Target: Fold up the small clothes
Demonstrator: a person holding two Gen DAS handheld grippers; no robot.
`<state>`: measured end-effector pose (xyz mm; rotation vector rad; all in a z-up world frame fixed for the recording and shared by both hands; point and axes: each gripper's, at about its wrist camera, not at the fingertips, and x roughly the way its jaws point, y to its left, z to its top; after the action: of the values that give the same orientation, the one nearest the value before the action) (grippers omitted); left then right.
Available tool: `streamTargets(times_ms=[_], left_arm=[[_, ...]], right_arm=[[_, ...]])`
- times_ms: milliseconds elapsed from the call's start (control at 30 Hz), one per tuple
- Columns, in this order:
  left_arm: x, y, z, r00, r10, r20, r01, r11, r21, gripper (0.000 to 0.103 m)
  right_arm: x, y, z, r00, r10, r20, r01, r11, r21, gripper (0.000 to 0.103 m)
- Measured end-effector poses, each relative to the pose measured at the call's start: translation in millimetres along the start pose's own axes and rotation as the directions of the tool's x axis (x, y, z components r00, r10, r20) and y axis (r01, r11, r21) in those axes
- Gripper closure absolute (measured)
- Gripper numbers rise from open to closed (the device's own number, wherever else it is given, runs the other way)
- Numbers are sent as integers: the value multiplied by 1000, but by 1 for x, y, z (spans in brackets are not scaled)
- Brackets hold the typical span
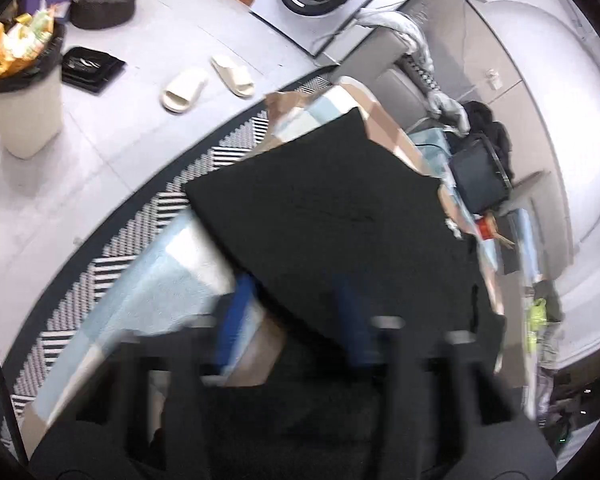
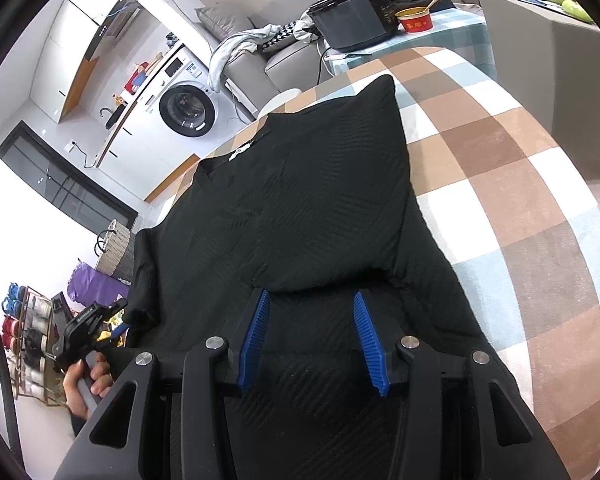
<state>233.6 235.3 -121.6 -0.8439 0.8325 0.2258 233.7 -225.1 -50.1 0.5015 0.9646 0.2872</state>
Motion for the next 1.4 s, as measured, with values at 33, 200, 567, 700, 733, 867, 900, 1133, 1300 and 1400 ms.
streamTargets(times_ms=[33,200,567,700,733,867,900,1133,1300,1400], left_arm=[[0,-1,2,1000,-20,6,20,1000,2,103],[-26,-52,7,991,-70,118,55,990,131,103],[-12,-203,-11,978,-205,-46,204,878,433,40],[-38,-180,-24,978,-205,24,172,875,452,34],[-47,-166,-29,977,-207,47,166,883,439,30],[-51,-115,-24,989,-80,122,30,930,366,28],[-43,-106,-23,994,-34,105,-5,937,350,29],[5,-83,-37,972,226,60,-230,878,420,47],[18,-81,-37,985,166,46,-170,891,421,95],[11,-109,-29,998,51,40,-63,905,420,96]], right_arm=[[-1,-1,0,1000,-1,2,1,1000,5,58],[0,-5,0,1000,1,3,-1,1000,14,58],[-7,-6,-1,1000,-5,11,4,1000,22,58],[-7,-9,-4,1000,-10,10,10,999,31,58],[-7,-9,-3,1000,-11,9,10,1000,29,58],[-1,-8,-5,1000,-6,-6,6,1000,29,58],[0,-8,-6,1000,-3,-11,3,1000,26,58],[1,-9,-8,1000,4,-17,-4,1000,22,58],[4,-13,-8,1000,-5,-22,6,999,39,58],[5,-14,-8,1000,-10,-27,11,999,41,58]])
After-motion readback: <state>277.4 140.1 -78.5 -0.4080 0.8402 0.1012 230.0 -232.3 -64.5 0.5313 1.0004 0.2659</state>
